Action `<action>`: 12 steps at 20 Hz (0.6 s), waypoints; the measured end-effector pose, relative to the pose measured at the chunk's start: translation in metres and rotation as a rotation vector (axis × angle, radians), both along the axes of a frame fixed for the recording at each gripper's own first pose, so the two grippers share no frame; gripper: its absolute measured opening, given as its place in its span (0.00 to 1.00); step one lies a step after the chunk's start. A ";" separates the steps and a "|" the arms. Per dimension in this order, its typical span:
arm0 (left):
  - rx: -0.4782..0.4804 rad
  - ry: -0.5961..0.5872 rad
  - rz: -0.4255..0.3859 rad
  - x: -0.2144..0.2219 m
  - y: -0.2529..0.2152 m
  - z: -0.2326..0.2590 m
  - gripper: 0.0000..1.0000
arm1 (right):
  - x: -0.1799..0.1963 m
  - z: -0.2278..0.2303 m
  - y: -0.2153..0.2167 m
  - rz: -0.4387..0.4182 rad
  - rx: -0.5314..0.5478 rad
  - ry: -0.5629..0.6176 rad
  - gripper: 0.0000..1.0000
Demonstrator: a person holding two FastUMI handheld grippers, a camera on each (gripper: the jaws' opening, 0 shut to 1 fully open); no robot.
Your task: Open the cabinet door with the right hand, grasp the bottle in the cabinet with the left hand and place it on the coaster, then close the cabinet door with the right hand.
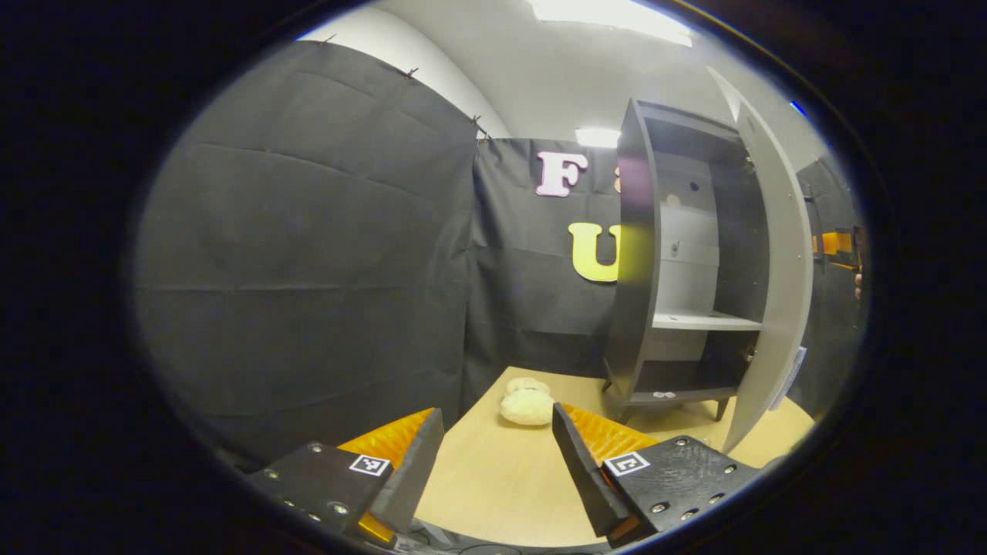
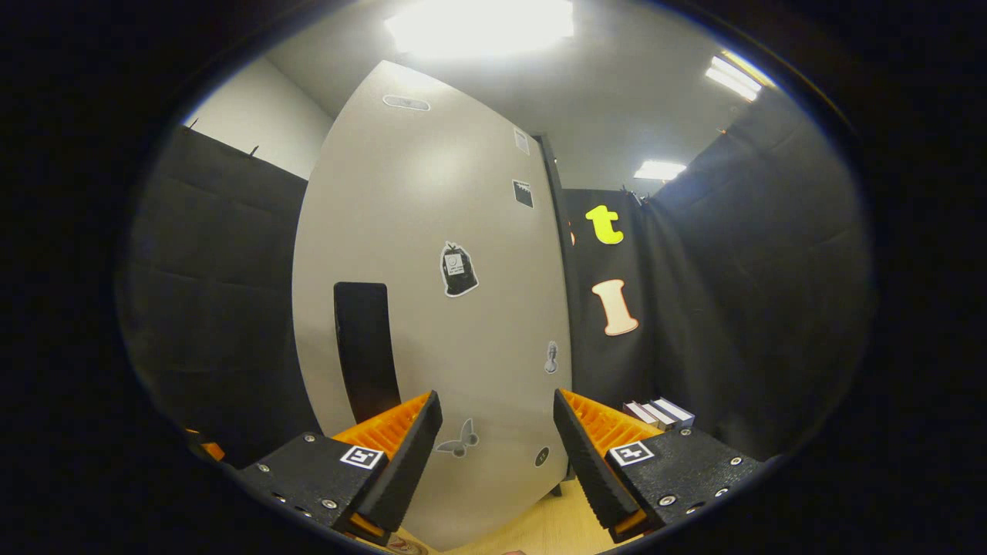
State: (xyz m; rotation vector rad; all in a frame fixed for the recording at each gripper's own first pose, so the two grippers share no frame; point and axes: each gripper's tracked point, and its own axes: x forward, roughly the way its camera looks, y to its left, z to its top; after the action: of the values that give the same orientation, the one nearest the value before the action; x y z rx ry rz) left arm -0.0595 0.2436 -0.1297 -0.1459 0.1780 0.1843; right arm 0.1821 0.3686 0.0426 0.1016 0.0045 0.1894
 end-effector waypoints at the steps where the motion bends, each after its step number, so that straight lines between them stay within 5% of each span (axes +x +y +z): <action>1: 0.000 0.002 0.006 -0.003 0.005 -0.001 0.85 | 0.003 0.000 0.009 0.020 0.000 -0.004 0.90; 12: 0.000 0.001 0.015 -0.017 0.027 0.006 0.89 | 0.002 0.000 0.030 0.040 -0.023 -0.013 0.93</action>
State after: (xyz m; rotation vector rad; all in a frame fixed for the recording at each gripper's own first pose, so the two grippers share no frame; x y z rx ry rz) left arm -0.0761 0.2704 -0.1236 -0.1467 0.1783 0.1991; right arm 0.1836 0.3983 0.0427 0.0774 -0.0042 0.2299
